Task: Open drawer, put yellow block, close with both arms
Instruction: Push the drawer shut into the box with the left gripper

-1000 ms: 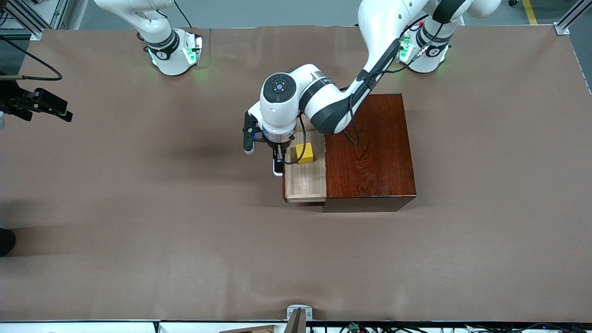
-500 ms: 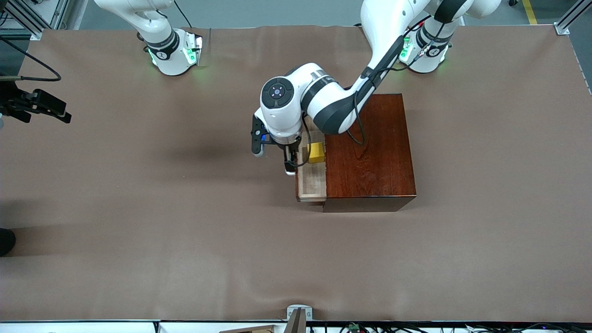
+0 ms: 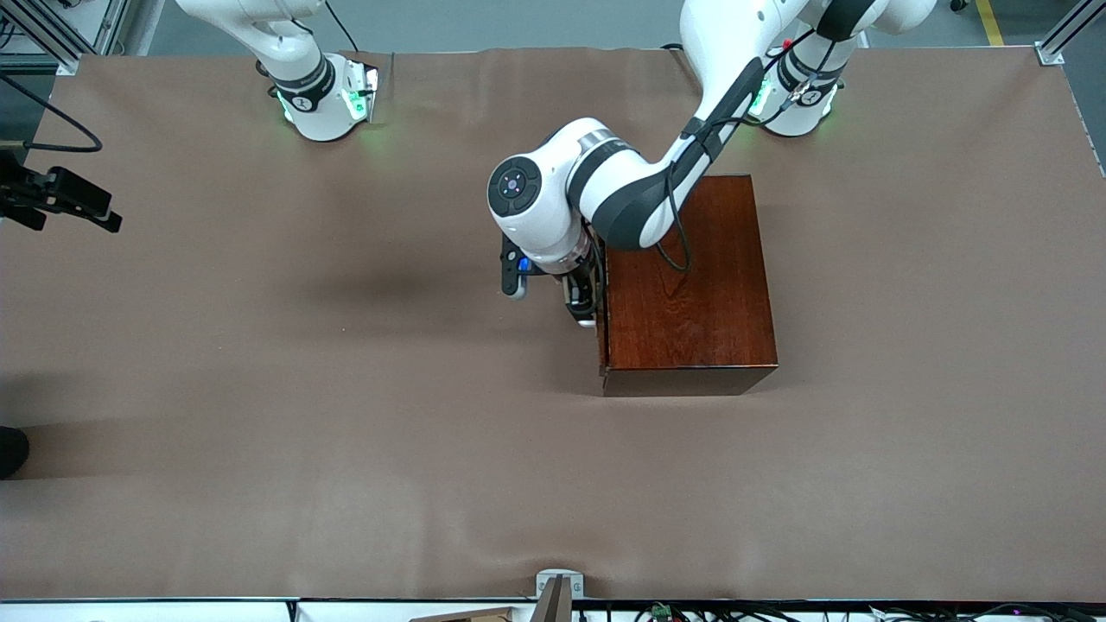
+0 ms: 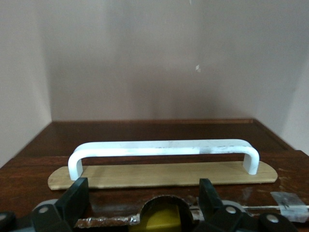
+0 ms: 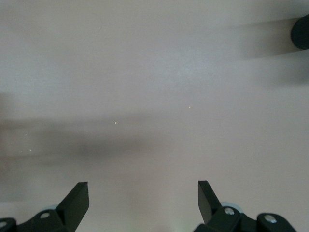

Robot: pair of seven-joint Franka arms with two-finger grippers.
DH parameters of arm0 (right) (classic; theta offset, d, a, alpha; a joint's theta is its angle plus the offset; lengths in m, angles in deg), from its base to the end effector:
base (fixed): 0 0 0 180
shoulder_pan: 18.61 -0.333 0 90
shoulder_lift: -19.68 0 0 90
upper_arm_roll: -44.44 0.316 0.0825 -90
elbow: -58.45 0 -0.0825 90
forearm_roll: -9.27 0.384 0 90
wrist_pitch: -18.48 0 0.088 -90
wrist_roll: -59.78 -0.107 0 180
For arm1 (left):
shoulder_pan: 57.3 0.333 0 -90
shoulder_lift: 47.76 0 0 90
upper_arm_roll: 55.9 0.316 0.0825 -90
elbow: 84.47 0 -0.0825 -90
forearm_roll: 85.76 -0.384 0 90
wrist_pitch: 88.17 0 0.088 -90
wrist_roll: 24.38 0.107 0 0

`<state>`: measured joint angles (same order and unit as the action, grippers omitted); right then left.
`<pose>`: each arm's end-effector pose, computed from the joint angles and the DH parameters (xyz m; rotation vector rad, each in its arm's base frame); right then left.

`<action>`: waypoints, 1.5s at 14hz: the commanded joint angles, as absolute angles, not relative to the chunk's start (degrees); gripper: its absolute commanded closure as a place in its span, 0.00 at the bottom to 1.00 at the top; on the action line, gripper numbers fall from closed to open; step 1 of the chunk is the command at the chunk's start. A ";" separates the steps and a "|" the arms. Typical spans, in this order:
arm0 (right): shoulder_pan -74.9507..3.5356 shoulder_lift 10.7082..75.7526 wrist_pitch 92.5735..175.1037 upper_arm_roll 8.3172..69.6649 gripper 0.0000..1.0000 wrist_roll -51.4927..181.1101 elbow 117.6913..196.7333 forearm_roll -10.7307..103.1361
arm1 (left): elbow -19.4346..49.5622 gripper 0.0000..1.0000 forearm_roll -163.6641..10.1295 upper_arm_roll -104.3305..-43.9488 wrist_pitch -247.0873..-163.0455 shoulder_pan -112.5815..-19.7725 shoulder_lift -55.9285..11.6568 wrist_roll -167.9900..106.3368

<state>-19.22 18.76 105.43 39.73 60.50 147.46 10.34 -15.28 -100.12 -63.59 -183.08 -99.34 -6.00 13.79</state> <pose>0.5430 -0.0372 0.6368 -3.1193 0.0907 0.0298 0.4993 -0.5141 0.3303 -2.0804 2.0759 0.3804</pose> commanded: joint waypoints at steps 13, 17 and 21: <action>-17.99 19.41 106.37 40.49 0.00 61.18 147.84 10.85 | -13.99 0.00 -98.77 -63.55 -193.28 -98.53 -11.00 -9.74; -18.43 19.50 107.51 40.49 0.00 61.27 148.10 10.76 | -13.63 0.00 -96.32 -63.46 -192.06 -93.62 -18.82 -20.76; -18.43 19.50 107.78 40.49 0.00 61.27 148.28 10.76 | -13.63 0.00 -94.46 -63.46 -185.04 -82.74 -25.42 -21.65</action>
